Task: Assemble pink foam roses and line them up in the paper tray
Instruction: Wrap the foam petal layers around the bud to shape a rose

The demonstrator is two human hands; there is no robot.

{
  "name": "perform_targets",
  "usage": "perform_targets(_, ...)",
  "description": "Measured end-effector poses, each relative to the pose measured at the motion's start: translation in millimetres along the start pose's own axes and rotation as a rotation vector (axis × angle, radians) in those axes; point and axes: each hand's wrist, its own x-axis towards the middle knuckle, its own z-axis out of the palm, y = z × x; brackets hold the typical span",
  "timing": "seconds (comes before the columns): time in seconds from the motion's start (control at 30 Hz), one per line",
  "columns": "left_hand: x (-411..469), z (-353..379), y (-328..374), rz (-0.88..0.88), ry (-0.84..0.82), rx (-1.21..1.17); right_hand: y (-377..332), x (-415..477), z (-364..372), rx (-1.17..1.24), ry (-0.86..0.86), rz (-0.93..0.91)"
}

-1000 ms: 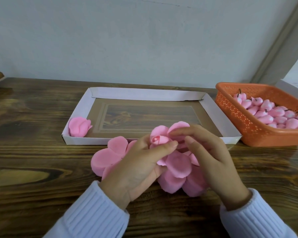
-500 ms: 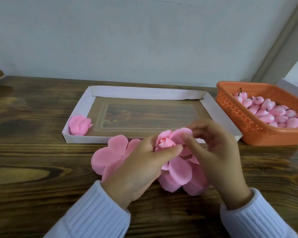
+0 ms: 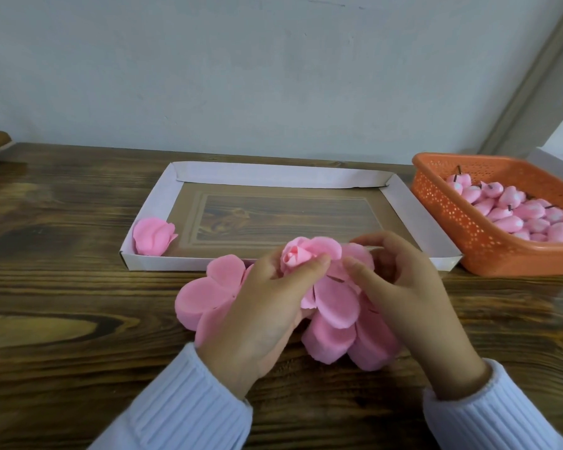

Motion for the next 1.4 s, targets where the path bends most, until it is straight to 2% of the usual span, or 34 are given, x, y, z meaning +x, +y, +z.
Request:
perform_targets(0.27, 1, 3, 0, -0.001, 0.056, -0.029, 2, 0, 8, -0.04, 0.077, -0.097)
perform_targets(0.6, 0, 7, 6, -0.085, 0.043, -0.259, 1, -4, 10, -0.197, 0.155, -0.402)
perform_targets(0.73, 0, 5, 3, -0.071, 0.066, -0.102, -1, -3, 6, -0.234, 0.123, -0.515)
perform_targets(0.83, -2, 6, -2, -0.032, 0.045, 0.088, -2, -5, 7, -0.23, 0.152, -0.498)
perform_targets(0.93, -7, 9, -1, -0.022, -0.025, 0.166, -3, -7, 8, -0.14, 0.227, -0.4)
perform_targets(1.03, -8, 7, 1, -0.056, -0.079, 0.123, -3, -7, 8, -0.078, 0.257, -0.342)
perform_targets(1.23, -8, 6, 9, -0.142, -0.213, -0.059, -3, -7, 7, -0.052, 0.191, -0.301)
perform_targets(1.4, -7, 5, 10, -0.205, -0.244, -0.106, -6, -7, 7, -0.074, 0.149, -0.322)
